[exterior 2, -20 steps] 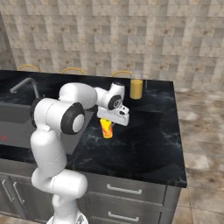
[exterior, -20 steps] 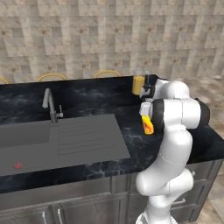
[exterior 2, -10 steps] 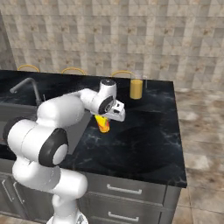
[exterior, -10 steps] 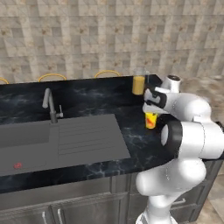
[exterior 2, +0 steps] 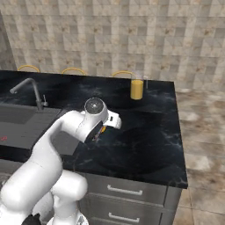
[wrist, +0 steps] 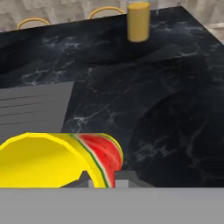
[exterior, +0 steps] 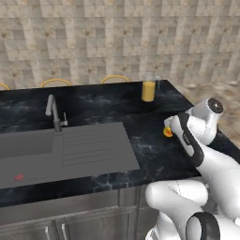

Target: Place the pitcher and cup on the dining counter for serving.

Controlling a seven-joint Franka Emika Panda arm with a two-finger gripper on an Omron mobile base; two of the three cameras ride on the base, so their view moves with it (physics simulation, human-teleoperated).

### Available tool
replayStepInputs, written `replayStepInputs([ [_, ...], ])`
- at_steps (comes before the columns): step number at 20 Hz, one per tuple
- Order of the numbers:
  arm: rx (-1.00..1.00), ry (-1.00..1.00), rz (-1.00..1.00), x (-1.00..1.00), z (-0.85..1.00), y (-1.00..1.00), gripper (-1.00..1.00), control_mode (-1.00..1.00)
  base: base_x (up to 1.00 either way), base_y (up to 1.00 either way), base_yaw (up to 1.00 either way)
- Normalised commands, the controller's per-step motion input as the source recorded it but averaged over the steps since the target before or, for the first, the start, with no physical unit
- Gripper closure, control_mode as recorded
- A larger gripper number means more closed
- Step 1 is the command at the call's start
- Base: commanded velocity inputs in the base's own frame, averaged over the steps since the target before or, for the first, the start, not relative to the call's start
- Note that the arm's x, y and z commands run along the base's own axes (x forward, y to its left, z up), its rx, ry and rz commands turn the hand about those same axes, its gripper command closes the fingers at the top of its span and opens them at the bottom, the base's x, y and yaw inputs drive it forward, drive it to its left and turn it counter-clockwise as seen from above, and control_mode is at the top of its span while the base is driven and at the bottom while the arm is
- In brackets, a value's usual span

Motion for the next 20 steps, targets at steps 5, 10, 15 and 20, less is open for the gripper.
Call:
replayStepInputs([
  [5,0.00,0.00,0.00,0.00,0.00,0.00,1.00,1.00,-1.00,-0.82,0.00],
  [10,0.00,0.00,0.00,0.00,0.00,0.00,1.00,1.00,-0.77,-1.00,0.00],
  [15,0.00,0.00,0.00,0.00,0.00,0.00,1.00,1.00,-0.33,-1.00,0.01],
  [20,0.00,0.00,0.00,0.00,0.00,0.00,1.00,1.00,0.07,-1.00,0.06],
])
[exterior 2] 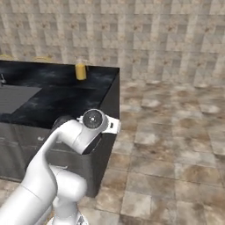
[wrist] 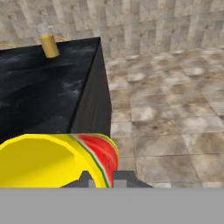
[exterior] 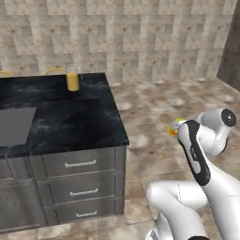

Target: Place the pitcher and cup on the dining counter for serving.

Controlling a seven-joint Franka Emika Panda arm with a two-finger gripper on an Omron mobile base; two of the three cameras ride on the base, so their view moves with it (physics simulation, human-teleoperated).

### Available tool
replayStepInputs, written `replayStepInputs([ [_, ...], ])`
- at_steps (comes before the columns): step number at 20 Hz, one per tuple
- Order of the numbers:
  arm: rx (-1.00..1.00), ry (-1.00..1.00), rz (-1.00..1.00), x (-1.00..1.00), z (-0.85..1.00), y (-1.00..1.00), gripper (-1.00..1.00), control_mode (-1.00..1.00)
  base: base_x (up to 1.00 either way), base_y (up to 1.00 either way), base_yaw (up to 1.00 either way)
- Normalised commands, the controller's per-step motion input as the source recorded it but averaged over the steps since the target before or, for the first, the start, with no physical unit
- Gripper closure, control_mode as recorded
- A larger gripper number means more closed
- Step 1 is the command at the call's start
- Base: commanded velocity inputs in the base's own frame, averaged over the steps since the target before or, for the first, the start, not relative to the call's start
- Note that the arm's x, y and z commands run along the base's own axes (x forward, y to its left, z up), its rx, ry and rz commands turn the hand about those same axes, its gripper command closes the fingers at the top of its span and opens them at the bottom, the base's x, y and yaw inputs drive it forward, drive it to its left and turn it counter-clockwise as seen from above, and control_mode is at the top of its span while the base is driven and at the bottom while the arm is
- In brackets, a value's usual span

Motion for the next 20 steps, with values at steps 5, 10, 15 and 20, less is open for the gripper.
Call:
replayStepInputs([
  [5,0.00,0.00,0.00,0.00,0.00,0.00,1.00,1.00,0.89,-1.00,0.21],
  [10,0.00,0.00,0.00,0.00,0.00,0.00,1.00,1.00,1.00,-0.99,0.24],
  [15,0.00,0.00,0.00,0.00,0.00,0.00,1.00,1.00,1.00,-0.91,0.20],
  [20,0.00,0.00,0.00,0.00,0.00,0.00,1.00,1.00,1.00,-0.84,0.18],
])
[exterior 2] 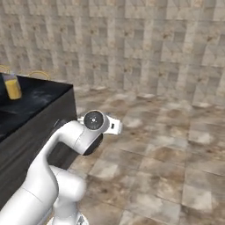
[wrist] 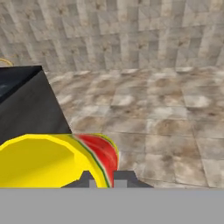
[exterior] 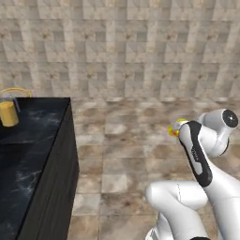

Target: Place the pitcher and cup on the dining counter for serving.

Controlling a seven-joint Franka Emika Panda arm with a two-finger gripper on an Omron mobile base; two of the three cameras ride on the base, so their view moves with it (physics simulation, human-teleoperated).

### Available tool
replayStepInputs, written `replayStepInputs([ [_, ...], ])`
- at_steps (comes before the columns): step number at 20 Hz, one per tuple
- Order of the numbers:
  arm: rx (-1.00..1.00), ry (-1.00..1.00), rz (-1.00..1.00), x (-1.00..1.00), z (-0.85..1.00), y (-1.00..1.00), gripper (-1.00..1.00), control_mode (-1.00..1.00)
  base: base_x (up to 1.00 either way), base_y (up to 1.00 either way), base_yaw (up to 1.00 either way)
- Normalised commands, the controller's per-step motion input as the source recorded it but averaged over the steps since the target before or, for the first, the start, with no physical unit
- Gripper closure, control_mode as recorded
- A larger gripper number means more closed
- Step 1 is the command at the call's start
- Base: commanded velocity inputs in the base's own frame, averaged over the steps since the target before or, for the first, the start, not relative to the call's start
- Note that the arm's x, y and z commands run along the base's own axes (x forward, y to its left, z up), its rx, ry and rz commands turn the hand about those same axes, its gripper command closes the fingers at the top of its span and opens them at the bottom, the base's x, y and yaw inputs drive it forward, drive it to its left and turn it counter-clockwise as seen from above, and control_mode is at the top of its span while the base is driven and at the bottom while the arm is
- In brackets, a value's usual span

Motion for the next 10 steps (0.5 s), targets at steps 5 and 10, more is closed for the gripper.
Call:
replayStepInputs([
  [5,0.00,0.00,0.00,0.00,0.00,0.00,1.00,1.00,1.00,-0.36,0.47],
  [10,0.00,0.00,0.00,0.00,0.00,0.00,1.00,1.00,1.00,-0.07,0.68],
])
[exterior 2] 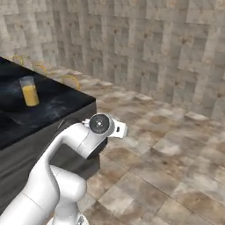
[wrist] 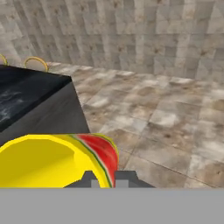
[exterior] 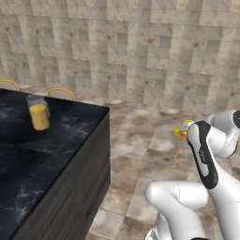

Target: Place the pitcher and cup on the dining counter for serving.

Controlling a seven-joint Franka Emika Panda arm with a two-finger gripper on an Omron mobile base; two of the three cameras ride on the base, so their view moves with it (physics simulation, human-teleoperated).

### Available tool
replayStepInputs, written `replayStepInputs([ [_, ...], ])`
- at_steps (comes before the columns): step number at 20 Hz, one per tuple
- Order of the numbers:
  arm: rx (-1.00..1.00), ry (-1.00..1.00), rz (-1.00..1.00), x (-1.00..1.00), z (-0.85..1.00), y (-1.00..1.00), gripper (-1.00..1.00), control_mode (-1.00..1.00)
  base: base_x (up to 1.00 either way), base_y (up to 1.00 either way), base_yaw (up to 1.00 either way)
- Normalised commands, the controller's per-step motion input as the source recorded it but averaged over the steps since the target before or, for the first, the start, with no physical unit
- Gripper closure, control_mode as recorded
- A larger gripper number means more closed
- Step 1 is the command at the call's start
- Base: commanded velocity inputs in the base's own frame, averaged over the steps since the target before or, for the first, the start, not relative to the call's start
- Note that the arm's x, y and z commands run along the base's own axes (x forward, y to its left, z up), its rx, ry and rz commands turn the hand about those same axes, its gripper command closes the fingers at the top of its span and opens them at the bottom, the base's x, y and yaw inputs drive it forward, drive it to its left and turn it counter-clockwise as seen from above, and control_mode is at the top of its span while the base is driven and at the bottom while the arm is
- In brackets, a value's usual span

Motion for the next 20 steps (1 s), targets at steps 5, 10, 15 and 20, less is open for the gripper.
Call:
replayStepInputs([
  [5,0.00,0.00,0.00,0.00,0.00,0.00,1.00,1.00,1.00,-0.20,0.69],
  [10,0.00,0.00,0.00,0.00,0.00,0.00,1.00,1.00,1.00,-0.55,0.61],
  [15,0.00,0.00,0.00,0.00,0.00,0.00,1.00,1.00,0.71,-0.47,0.67],
  [20,0.00,0.00,0.00,0.00,0.00,0.00,1.00,1.00,0.08,-0.47,0.68],
])
